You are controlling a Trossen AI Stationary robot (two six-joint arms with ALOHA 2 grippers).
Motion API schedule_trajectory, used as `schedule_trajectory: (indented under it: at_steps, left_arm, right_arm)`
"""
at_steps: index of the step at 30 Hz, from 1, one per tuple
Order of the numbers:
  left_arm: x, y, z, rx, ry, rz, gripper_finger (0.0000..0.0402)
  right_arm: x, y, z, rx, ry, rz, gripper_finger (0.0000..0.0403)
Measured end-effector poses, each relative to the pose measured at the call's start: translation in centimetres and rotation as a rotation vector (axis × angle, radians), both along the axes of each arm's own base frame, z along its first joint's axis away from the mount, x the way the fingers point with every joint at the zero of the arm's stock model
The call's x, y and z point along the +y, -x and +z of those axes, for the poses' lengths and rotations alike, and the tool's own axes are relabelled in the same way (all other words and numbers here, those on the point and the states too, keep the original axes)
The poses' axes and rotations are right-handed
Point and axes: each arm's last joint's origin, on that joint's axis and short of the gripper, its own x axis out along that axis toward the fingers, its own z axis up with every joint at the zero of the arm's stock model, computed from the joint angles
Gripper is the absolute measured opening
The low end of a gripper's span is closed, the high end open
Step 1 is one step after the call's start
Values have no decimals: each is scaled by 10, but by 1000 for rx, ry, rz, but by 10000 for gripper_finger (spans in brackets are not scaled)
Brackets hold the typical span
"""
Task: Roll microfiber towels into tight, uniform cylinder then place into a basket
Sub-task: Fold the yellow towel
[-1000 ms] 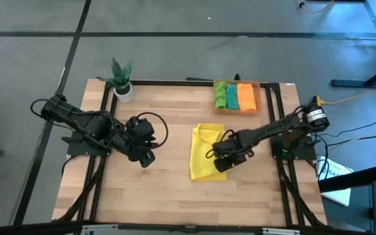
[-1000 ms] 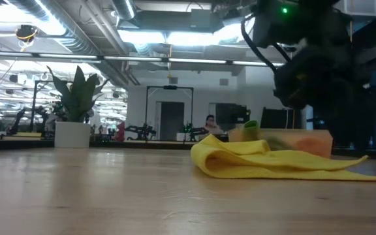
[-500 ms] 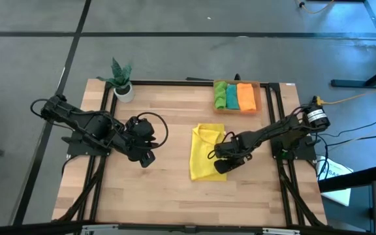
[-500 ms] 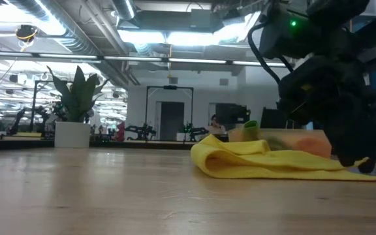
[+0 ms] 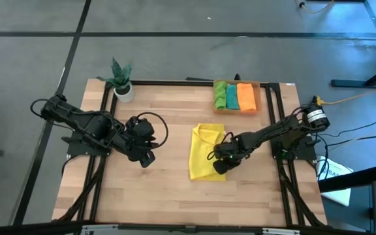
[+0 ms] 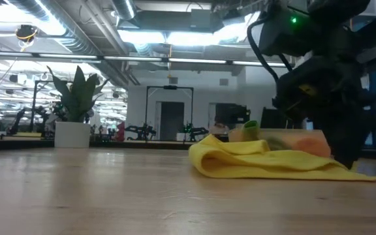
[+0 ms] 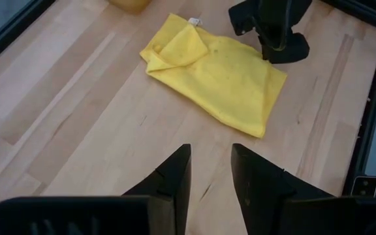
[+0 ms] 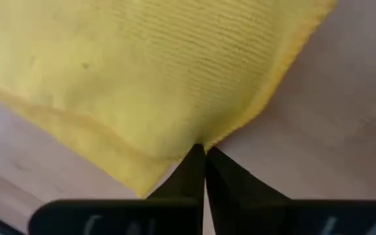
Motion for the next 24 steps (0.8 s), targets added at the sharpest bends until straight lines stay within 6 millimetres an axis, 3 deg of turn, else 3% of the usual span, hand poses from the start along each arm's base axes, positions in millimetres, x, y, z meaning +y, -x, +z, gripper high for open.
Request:
schedule_trajectory:
  at_steps: [6,14,24]
  left_arm:
    - [0,0,0,0,0,0,101]
    - [0,0,0,1,-1,0,100]
    - [0,0,0,7,-10,-10,101]
  right_arm:
    - [3,-1,16,-90,-13,-15,6]
    - [15,-8,56,-234,-17,-61,3]
    - [56,-8,53,-242,-62,-109,2]
